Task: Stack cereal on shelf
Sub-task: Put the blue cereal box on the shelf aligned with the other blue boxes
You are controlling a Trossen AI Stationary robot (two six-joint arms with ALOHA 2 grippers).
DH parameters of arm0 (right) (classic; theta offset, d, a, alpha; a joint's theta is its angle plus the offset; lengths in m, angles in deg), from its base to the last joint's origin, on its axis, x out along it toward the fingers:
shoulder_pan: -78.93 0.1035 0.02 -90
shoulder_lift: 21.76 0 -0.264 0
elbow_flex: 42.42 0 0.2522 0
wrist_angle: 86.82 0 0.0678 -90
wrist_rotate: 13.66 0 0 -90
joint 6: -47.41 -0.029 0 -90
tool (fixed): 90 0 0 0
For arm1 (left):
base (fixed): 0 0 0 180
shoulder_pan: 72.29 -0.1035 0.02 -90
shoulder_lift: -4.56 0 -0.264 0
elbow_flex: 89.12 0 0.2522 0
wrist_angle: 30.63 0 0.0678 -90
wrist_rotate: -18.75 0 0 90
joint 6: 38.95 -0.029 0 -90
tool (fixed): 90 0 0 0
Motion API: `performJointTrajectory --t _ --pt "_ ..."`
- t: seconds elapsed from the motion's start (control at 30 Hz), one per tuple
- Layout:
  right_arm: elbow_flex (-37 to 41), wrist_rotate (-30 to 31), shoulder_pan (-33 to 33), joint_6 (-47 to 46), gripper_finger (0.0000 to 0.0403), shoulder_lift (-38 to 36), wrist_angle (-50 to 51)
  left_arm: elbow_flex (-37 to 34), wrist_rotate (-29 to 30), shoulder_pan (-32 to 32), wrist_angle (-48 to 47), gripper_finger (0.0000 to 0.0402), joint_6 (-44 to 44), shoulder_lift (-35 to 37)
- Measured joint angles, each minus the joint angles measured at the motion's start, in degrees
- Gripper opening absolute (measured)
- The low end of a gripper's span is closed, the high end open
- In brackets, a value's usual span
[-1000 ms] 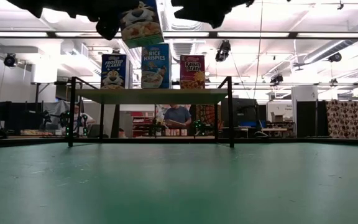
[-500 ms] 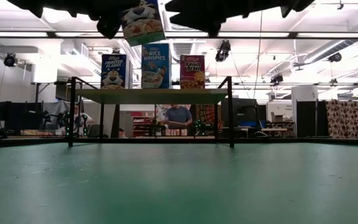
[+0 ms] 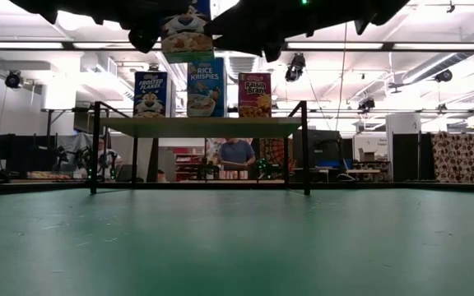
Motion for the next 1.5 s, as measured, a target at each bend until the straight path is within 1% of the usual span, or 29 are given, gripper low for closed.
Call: performJointTrajectory --t 0.07,0.2,0.27,0.47,0.67,0.77,1.1,1.23,1.43,1.5 --pt "-0.01 0.12 -0.11 -0.02 0.0231 0.12 -0.16 0.0 0.14 0.0 0.04 0.0149 0.0 0.0" --pt "-0.14 4.39 -0.04 1.27 0.0229 0.1 -0.56 0.0 0.22 -0.03 0.47 0.0149 -0.46 -0.08" --pt "-0.16 4.45 -0.04 1.76 0.0226 -0.02 -0.68 0.0 0.23 -0.02 0.6 0.0149 -0.52 -0.09" --pt "-0.16 4.22 -0.07 1.73 0.0226 -0.08 -0.68 0.0 0.08 -0.02 0.57 0.0149 -1.33 -0.09" --pt "-0.16 -0.51 -0.35 1.71 0.0225 -0.12 -1.27 0.0 -0.62 0.07 0.07 0.0149 -1.9 -0.09" --pt "-0.16 -0.71 -0.37 2.6 0.0222 -0.12 -1.53 0.0 -0.59 0.07 0.09 0.0149 -1.88 -0.09" --pt "-0.16 -0.67 -0.37 3.53 0.0178 -0.12 -1.97 0.0 -0.02 0.04 0.11 0.0151 -1.53 -0.09" --pt "-0.16 -0.67 -0.37 3.17 0.017 -0.12 -1.95 0.0 0.1 0.04 0.13 0.017 -1.46 -0.09" --pt "-0.16 -0.68 -0.37 3.08 0.0167 -0.13 -1.82 0.0 0.21 0.0 0.14 0.0222 -1.52 0.04" --pt "-0.16 -0.69 -0.37 3.04 0.0167 -0.33 -1.16 0.35 0.23 0.0 -1.73 0.0239 -1.75 0.59"
